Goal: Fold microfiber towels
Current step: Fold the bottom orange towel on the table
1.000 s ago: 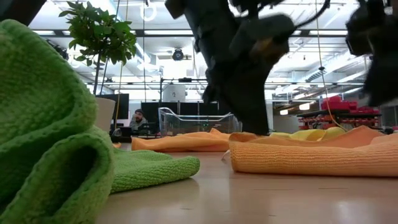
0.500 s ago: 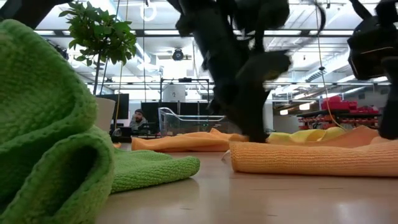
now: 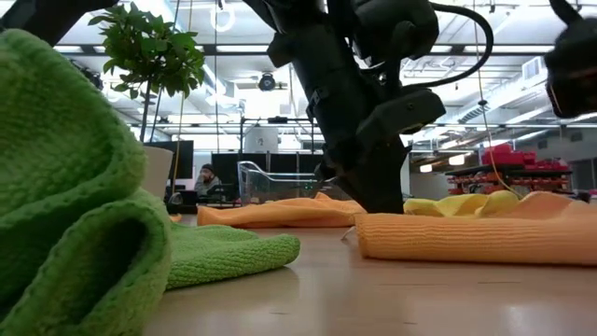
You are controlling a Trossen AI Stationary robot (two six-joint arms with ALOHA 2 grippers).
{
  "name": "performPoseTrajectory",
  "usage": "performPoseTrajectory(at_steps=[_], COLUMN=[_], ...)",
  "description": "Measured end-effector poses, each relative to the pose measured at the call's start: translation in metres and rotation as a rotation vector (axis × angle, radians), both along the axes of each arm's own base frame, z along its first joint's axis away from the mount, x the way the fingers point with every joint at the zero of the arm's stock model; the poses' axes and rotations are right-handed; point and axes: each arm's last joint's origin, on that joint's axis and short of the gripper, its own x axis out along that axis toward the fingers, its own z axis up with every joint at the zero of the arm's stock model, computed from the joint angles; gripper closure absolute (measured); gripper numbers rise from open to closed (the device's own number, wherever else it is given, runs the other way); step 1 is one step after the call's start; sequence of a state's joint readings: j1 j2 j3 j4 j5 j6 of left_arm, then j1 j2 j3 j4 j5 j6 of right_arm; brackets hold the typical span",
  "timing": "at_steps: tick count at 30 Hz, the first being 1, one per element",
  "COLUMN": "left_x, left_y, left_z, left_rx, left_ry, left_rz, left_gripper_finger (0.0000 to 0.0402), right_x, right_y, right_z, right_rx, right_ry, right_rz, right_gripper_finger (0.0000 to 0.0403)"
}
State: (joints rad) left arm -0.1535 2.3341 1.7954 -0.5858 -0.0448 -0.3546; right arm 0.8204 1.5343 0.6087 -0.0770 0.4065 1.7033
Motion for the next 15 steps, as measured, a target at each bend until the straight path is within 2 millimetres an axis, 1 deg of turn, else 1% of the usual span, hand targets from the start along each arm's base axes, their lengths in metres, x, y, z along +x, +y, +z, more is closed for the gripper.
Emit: performPoseTrajectory(at_steps=[4,7,11,14,15], left_x=[0.000,0.000,-0.001,-0.001,0.000], left_y=[0.000,0.000,0.001,0.005,0.007], left_z=[0.000,-0.001,0.003,0.016,0.025], left_rx=[0.002,0.001,-0.006,-0.006,-0.009], left_ry=[0.004,0.007,-0.005,-0.041,-0.078], left_rz=[0.001,0.006,0.016,0.012,0.016], left_gripper_finger=[0.0390,0.0393,0.0394,0.0387,0.0386], right_x=[-0.001,-0.004,-0.009,-0.013,-0.015], right_y=[0.003,0.006,0.003,-0.003,-0.006], right_z=[-0.011,-0.011,0.002,0.019,0.025], right_rx=[0.030,0.040,0.041,0.027,0.015], right_ry=[0.085,0.108,0.105,0.055,0.033], right_rz=[0.033,0.064,0.103,0.117,0.106], right_gripper_finger=[0.0399,0.0400,0.0400,0.0400,0.0400])
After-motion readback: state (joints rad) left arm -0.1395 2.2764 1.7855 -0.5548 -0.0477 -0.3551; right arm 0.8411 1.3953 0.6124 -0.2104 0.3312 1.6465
